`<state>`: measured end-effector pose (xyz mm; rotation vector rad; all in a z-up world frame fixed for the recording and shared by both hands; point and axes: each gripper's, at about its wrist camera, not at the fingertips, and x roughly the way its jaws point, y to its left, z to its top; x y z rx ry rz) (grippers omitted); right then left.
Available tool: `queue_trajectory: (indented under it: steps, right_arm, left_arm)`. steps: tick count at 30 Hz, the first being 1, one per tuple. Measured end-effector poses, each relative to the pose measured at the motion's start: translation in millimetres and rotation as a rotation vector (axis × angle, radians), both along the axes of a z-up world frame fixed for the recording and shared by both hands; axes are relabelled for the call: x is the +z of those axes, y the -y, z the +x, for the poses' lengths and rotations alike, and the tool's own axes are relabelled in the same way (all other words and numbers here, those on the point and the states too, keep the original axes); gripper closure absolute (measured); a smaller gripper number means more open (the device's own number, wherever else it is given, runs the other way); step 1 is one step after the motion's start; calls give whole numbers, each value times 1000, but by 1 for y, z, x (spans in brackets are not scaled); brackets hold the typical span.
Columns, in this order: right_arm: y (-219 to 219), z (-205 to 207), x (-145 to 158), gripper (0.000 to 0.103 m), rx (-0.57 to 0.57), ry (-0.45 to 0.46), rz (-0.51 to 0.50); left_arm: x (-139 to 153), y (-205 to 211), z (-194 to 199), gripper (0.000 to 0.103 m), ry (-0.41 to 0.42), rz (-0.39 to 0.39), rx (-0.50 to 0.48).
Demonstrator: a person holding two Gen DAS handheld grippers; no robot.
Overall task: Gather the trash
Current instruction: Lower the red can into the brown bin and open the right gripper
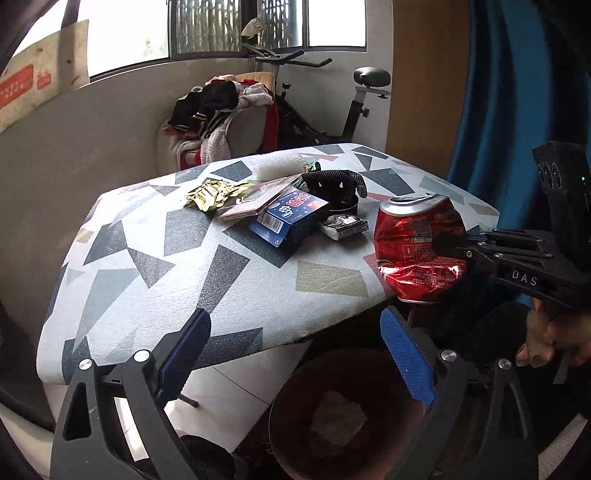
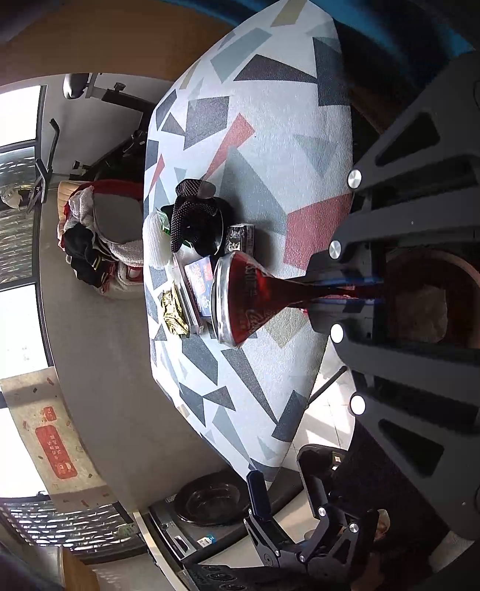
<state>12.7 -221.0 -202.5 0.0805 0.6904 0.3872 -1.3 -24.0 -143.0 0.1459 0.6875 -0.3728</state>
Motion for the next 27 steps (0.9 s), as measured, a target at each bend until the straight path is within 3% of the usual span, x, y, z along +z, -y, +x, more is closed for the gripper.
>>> queue_trajectory:
  steps: [7,11,16,21,27]
  right_arm:
    - [-48,-11,-50,94,132,-91,-87]
    - [-74,-16,-75,94,209,-146,-187]
    - [-82,-14,-87,94,230,-178,-227]
    - [-77,-8,-93,94,211,-209,-211]
    - [-85,-8,-103,94,250,-257,-238]
  left_arm:
    - [-12,-31,-9,11,20,2,96]
    - [-30,-43,-17,11,29,4,173]
    - [-33,-55,-15,10,29,-25,222]
    - [-40,-69,-6,10,-22,-60,283]
    - [-42,-68,-7,10,-27,-56,293]
